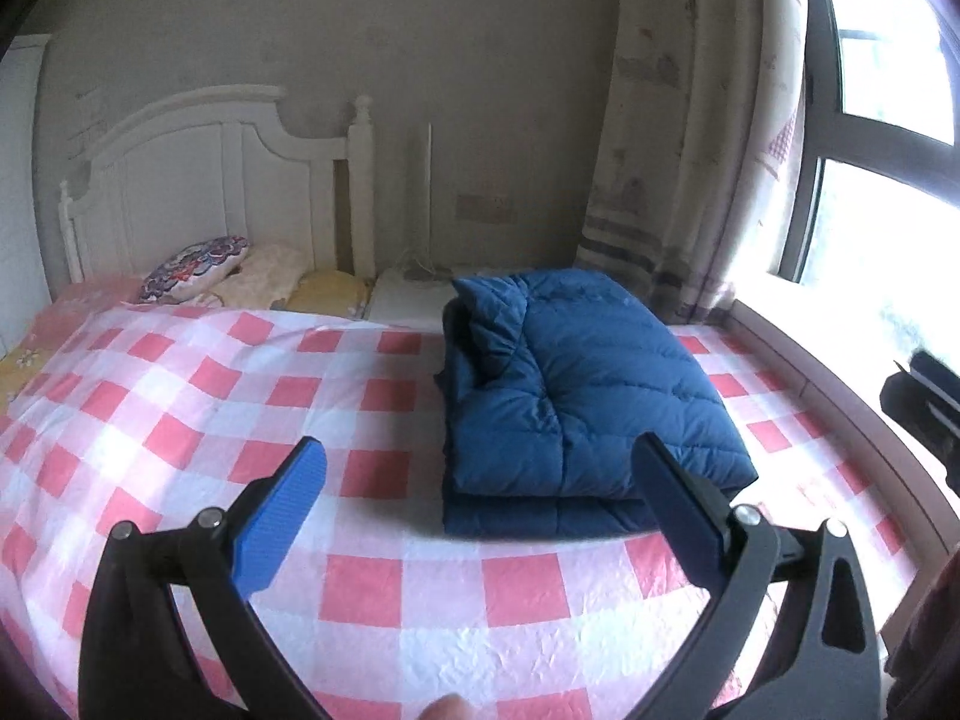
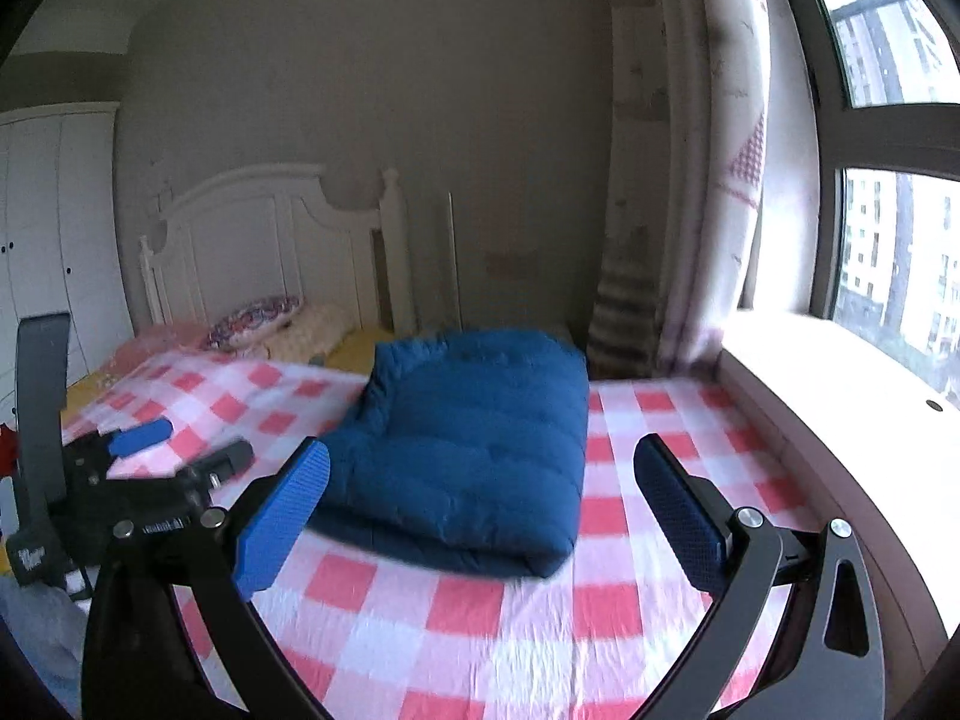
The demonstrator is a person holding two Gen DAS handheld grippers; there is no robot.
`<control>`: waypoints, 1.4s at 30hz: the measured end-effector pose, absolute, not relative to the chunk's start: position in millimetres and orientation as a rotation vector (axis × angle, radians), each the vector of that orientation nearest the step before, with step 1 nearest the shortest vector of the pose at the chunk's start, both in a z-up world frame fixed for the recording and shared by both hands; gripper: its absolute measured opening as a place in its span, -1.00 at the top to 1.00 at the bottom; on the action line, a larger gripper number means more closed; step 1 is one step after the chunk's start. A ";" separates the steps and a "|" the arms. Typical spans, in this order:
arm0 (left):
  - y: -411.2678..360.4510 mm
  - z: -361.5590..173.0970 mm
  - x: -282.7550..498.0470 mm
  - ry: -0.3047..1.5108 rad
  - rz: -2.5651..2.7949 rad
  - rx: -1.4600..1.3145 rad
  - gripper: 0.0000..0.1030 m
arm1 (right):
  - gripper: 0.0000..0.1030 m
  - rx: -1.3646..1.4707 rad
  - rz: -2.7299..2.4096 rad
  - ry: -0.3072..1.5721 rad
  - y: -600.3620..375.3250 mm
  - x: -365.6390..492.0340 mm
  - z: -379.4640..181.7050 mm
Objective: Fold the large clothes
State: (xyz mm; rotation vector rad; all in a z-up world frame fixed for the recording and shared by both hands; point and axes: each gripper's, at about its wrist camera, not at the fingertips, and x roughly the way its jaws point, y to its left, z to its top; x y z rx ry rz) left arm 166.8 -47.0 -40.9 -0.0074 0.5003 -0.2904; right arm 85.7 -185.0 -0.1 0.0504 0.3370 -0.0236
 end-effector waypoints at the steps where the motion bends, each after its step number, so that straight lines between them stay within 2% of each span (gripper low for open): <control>1: -50.6 -44.5 171.6 0.512 -0.294 -0.008 -0.96 | -0.90 0.051 -0.022 0.330 -185.9 94.3 -2.9; 6: -76.4 -84.1 215.5 0.624 -0.301 0.028 -0.96 | -0.87 0.095 -0.023 0.399 -199.6 152.0 -33.4; 9: -91.2 -118.0 245.4 0.697 -0.289 0.061 -0.96 | -0.62 0.107 -0.035 0.484 -207.0 192.6 -68.9; 11: -95.2 -138.4 259.4 0.746 -0.306 0.060 -0.96 | -0.47 0.100 -0.016 0.613 -210.0 222.5 -106.9; 18: -91.7 -165.8 275.1 0.845 -0.384 0.030 -0.96 | -0.50 -0.009 0.007 0.638 -203.0 227.4 -125.0; 20: -89.4 -164.0 272.6 0.871 -0.382 0.040 -0.96 | -0.53 -0.002 0.030 0.638 -206.2 225.7 -123.8; 21: -86.7 -159.5 268.7 0.857 -0.366 0.042 -0.89 | -0.53 0.006 0.046 0.644 -209.2 223.1 -119.3; 24: -71.2 -121.9 248.7 0.726 -0.343 0.018 -0.86 | -0.57 0.073 0.060 0.605 -229.0 194.2 -101.5; 26: -62.2 -85.4 249.0 0.615 -0.332 -0.019 -0.86 | -0.79 0.078 0.036 0.574 -241.9 165.9 -97.1; 28: -67.5 -58.0 264.3 0.570 -0.351 -0.040 -0.95 | -0.79 0.058 0.026 0.601 -246.2 151.7 -102.7; 31: -104.3 -34.6 307.7 0.602 -0.416 -0.031 -0.95 | -0.79 -0.021 0.004 0.683 -237.6 153.9 -125.1; 33: -141.2 -32.6 349.6 0.664 -0.429 -0.004 -0.95 | -0.75 -0.071 -0.035 0.724 -229.8 163.9 -137.7; 34: -153.3 -33.2 361.9 0.681 -0.429 0.011 -0.95 | -0.63 -0.062 -0.045 0.728 -230.2 169.0 -137.9; 38: -194.1 -48.4 416.4 0.735 -0.401 0.110 -0.95 | -0.61 -0.045 -0.111 0.753 -235.6 189.6 -138.1; 42: -191.9 -87.7 459.0 0.838 -0.421 0.070 -0.96 | -0.62 -0.051 -0.141 0.777 -235.3 206.9 -143.8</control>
